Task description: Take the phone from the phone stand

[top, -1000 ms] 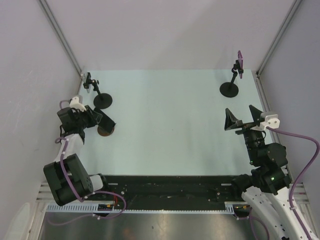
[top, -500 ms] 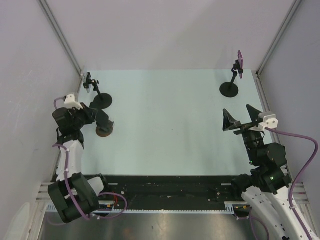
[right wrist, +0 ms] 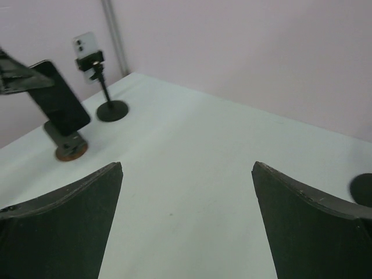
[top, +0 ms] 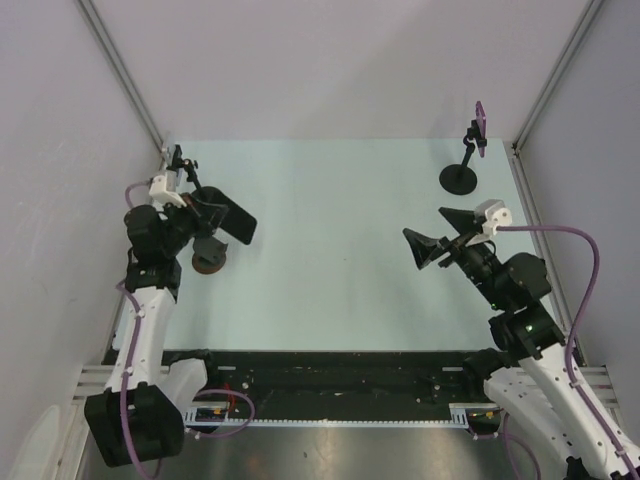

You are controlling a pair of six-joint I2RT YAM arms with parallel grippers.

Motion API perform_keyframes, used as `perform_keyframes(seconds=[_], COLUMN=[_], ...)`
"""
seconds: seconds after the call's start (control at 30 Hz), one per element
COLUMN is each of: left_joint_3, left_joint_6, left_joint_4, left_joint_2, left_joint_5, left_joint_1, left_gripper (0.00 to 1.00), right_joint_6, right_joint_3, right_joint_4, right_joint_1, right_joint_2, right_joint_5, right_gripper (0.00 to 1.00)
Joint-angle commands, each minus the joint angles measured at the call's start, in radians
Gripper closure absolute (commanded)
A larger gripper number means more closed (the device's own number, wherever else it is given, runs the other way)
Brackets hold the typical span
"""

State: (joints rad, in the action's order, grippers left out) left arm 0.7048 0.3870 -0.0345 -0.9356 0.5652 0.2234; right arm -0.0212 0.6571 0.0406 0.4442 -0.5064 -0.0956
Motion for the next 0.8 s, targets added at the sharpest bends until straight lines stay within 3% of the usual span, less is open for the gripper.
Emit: perform_keyframes(seconds=[0.0, 0.1, 0.13, 0.37, 0.57, 0.77], left_joint_3=[0.071, 0.09, 0.093, 0.148, 0.199, 0.216], left_joint_6=[0.16, 0.225, 0.248, 0.309, 0.337, 0.342], left_joint_4=[-0.031, -0.031, -0.031, -0.033, -0.038, -0.038], left_joint_2=[0.014, -0.014, -0.025, -0.092, -0.176, -0.215], left_joint_5=[0.038, 0.047, 0.045, 0.009, -0.016, -0.047], left_joint_1=[-0.13, -0.217, -0.295, -0.505, -0.677, -0.768], left_gripper=[1.0, 1.0, 1.0, 1.0, 1.0, 1.0], right_joint_6=[-0.104, -0.166, -0.19, -0.267, -0.191, -0.146], right_joint_3=[0.067, 0.085, 0.088, 0.136, 0.183, 0.205], right_joint_4=[-0.002, 0.001, 0.005, -0.074, -0.156, -0.14], right_joint_1=[0.008, 0.008, 0.007, 0.042, 0.258, 0.384], right_joint_2=[-0.087, -0.168, -0.196, -0.342, -0.469, -0.509], right_joint_5=[-0.248, -0.344, -0.381, -0.34, -0.156, 0.022], right_gripper=[0.0, 0.0, 0.0, 0.0, 0.0, 0.0])
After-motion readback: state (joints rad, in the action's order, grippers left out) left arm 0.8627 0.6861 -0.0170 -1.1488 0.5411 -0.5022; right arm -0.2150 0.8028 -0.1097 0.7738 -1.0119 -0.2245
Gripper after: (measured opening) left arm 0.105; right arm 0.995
